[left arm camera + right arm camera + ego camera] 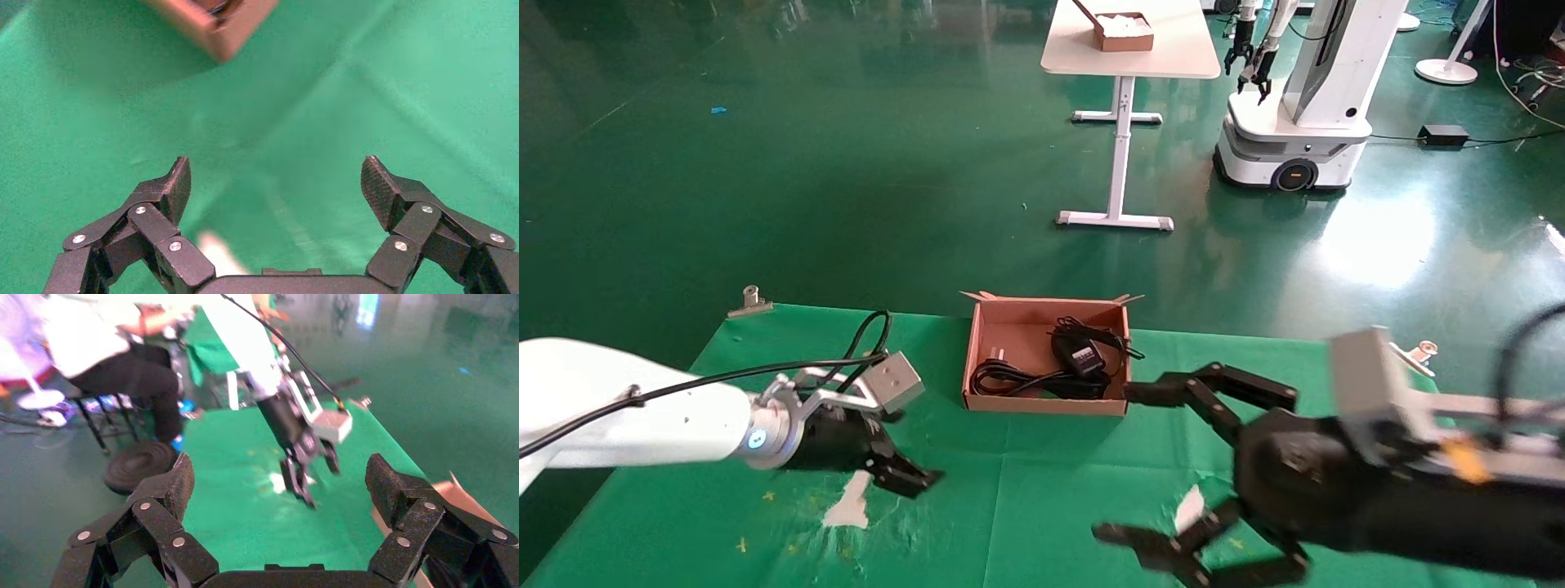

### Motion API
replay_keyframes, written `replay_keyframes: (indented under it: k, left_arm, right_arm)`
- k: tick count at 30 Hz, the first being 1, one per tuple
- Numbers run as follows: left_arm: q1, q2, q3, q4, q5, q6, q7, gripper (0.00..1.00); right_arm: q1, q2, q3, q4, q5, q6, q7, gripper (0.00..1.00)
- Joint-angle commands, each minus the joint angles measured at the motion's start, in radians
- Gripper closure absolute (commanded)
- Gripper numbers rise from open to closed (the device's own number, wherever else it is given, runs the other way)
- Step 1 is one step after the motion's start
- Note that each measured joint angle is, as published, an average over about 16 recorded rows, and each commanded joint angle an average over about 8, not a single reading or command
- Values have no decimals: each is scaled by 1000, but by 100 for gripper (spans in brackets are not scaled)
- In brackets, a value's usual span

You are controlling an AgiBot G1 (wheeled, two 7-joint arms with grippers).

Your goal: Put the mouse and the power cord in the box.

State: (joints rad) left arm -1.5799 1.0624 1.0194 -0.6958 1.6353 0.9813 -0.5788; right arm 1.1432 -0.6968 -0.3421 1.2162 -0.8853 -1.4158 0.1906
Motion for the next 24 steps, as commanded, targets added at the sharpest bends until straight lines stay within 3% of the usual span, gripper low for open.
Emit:
replay_keyframes:
  k: [1,8,24]
  left_arm:
    - [26,-23,-38,-30,-47,27,20,0]
    - [119,-106,-174,-138,-212,121,92,0]
    - [330,-294,-483,-384,-590,335,255,0]
  right_arm:
    - [-21,26,19,21,47,-24,-1,0]
    - [-67,83,61,66,151,-78,-3,0]
    - [-68,86,61,67,156,-80,-4,0]
